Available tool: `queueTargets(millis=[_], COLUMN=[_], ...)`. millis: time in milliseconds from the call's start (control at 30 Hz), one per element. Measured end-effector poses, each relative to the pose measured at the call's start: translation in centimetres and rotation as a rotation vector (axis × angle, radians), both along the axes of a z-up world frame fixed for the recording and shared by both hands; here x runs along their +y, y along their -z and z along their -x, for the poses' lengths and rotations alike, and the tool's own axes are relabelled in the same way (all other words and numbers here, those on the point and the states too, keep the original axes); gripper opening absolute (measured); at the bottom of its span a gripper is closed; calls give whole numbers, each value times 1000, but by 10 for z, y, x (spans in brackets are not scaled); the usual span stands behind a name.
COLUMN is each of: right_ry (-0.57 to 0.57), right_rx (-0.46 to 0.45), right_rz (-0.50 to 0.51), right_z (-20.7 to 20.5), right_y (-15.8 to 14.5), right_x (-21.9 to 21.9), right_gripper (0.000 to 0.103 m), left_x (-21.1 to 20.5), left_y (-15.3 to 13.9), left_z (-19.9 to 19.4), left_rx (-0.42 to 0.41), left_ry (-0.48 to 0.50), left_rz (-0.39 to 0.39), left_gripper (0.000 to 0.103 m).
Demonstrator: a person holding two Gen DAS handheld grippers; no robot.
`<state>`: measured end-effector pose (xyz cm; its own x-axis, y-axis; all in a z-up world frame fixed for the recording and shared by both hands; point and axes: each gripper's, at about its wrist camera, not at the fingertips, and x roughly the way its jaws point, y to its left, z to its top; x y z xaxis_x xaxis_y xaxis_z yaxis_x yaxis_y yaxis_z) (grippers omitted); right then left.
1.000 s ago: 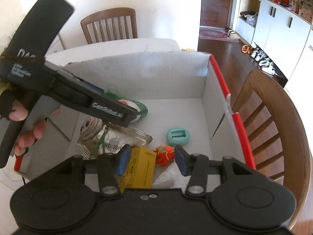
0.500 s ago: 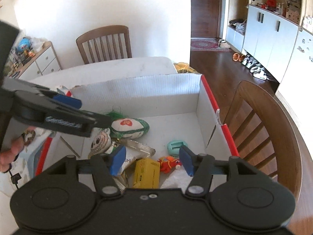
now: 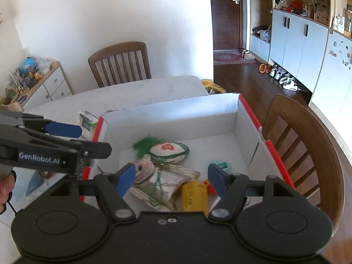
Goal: Organize objects
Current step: 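Withdraw both open grippers from the shoebox toward the table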
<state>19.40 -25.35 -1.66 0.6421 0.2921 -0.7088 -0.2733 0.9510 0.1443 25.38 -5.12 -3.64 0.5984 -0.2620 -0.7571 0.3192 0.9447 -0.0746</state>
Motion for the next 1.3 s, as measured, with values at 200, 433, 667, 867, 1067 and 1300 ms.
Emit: queueTargets(millis=[200, 433, 667, 867, 1067, 1300], right_ry=[32, 60, 76, 87, 63, 26], right_rx=[-14, -27, -32, -30, -10, -2], right_rz=[-8, -29, -57, -67, -51, -21], right_z=[15, 30, 44, 52, 57, 57], right_y=[-6, -6, -3, 2, 7, 12], right_x=[20, 47, 77, 102, 129, 158], right_gripper=[84, 95, 97, 97, 97, 97], left_x=[30, 69, 108, 137, 173, 221], left_y=[-6, -12, -10, -6, 0, 17], left_z=[17, 34, 44, 50, 50, 43], left_rx=[-24, -38, -40, -62, -64, -63], left_ry=[-8, -16, -25, -36, -70, -142], left_rz=[11, 22, 22, 4, 20, -8], left_gripper=[81, 84, 92, 101, 101, 101])
